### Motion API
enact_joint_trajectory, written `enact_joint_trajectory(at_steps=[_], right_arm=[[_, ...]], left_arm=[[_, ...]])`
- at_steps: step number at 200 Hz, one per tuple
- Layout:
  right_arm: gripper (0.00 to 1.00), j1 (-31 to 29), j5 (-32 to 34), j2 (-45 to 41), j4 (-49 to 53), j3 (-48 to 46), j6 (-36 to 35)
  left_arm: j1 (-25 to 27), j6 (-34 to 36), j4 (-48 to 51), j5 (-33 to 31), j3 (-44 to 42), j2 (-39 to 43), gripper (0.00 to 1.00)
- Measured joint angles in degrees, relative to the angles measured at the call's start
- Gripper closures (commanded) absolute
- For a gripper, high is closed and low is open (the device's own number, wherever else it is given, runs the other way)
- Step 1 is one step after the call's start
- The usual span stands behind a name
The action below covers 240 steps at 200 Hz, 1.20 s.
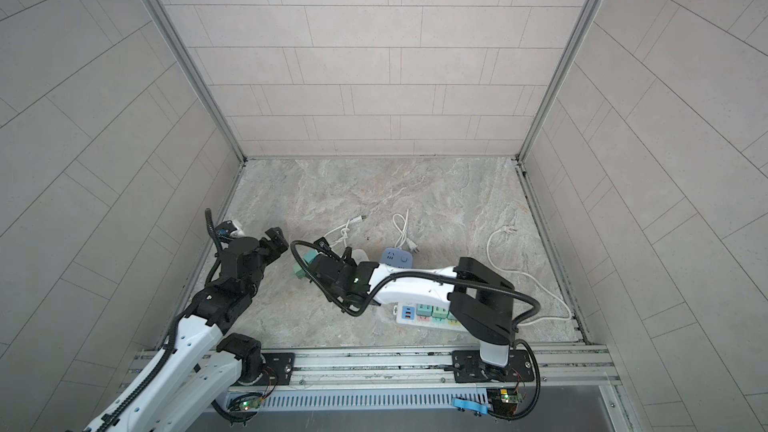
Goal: Insert the plug
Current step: 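Lift the mint-green adapter with the right gripper while the left gripper reaches toward it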
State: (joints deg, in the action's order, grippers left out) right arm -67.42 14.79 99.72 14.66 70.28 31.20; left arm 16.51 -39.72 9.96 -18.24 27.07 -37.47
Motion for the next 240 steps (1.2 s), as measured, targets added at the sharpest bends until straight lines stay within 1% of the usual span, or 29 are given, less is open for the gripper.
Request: enact_joint_trajectory(at_steps=[21, 53, 85, 112, 132, 137, 142, 155, 180, 196, 240], right_arm=[[0.70, 0.42, 2.51, -9.03, -2.89, -6.16, -1.42], [0.70, 1.68, 7.39, -20.81, -7.34, -16.35, -4.68], [0.70, 3.06, 13.05, -31.76, -11.93, -26.67, -8.85], [0.71, 4.66, 16.72, -41.00, -16.28, -34.12, -12.13], [0.72, 6.47, 18.25, -46.77, -19.26, -38.86, -14.58], [0.78, 7.04, 18.29, -48.06, -19.85, -39.93, -15.52], [0.82, 7.48, 18.32, -49.05, -20.31, -40.70, -16.50], [0.87, 8.50, 17.81, -50.97, -21.59, -42.49, -20.57], [0.88, 8.66, 16.63, -52.72, -24.30, -45.33, -28.87], [0.87, 8.66, 14.78, -53.99, -25.03, -47.04, -34.25], [0.89, 8.66, 9.55, -57.64, -27.43, -50.07, -46.34]], left_arm=[[0.00, 2.01, -2.80, 5.42, -0.46, 1.49, 0.12], [0.00, 3.74, -5.84, 11.58, -0.46, 1.42, 0.12], [0.09, 4.79, -8.66, 17.86, -0.39, -2.10, 0.15], [1.79, 5.75, -10.45, 22.08, -0.28, -5.75, 0.15], [5.07, 7.28, -11.72, 24.00, 0.17, -7.43, 0.15], [6.12, 7.80, -11.93, 24.30, 0.50, -7.91, 0.15], [7.13, 8.35, -12.22, 24.55, 0.83, -8.35, 0.15], [10.14, 9.99, -13.11, 24.76, 1.44, -8.94, 0.15], [15.80, 13.35, -14.67, 24.61, 2.29, -9.01, 0.15], [19.19, 15.56, -15.76, 24.41, 2.62, -9.35, 0.15], [26.38, 21.59, -17.20, 25.05, 3.61, -12.31, 0.15]])
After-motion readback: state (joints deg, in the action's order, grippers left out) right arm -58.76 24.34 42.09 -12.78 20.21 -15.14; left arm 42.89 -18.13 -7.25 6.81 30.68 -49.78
